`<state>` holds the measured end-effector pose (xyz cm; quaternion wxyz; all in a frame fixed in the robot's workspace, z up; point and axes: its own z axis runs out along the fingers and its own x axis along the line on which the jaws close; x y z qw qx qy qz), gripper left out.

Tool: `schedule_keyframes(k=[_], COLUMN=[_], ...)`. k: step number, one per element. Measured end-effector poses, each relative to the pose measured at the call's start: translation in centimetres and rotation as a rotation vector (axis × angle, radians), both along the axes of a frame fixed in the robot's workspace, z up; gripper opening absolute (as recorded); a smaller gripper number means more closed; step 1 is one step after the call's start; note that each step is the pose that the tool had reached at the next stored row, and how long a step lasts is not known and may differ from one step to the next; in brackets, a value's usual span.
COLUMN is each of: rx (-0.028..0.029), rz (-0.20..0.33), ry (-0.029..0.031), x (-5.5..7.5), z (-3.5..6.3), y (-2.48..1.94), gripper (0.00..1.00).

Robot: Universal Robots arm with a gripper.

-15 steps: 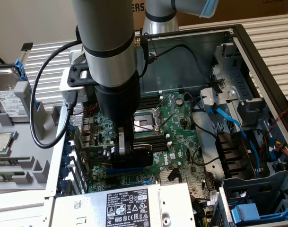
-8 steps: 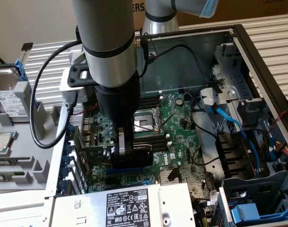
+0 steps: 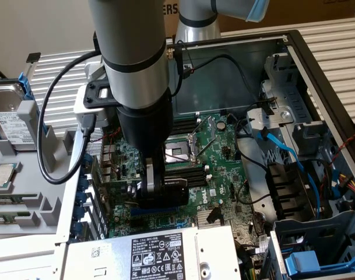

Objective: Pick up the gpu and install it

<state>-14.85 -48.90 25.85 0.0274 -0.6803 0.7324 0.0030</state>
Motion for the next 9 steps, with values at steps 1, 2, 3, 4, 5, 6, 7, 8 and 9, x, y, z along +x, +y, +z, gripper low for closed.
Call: schedule_keyframes(k=[1,2,3,4,5,6,7,8,9], rx=[-0.0001,-0.0001,0.0,0.0,0.0001,0.0,-0.0001,-0.0004,-0.0006], rz=[0.0,0.0,0.0,0.0,0.0,0.0,0.0,0.0,0.0], ry=[0.0,0.0,0.0,-0.0001,-0.0001,-0.0001,-0.0001,-0.0002,-0.0001], x=[0.0,-0.01,0.0,0.0,-0.01,-0.01,-0.01,-0.01,-0.02], z=[-0.02,-0.03,-0.04,-0.05,-0.05,-0.05,-0.05,-0.05,-0.06], y=[0.0,0.0,0.0,0.0,0.0,0.0,0.0,0.0,0.0], gripper=[0.27,0.27,0.27,0.27,0.27,0.27,0.27,0.27,0.27])
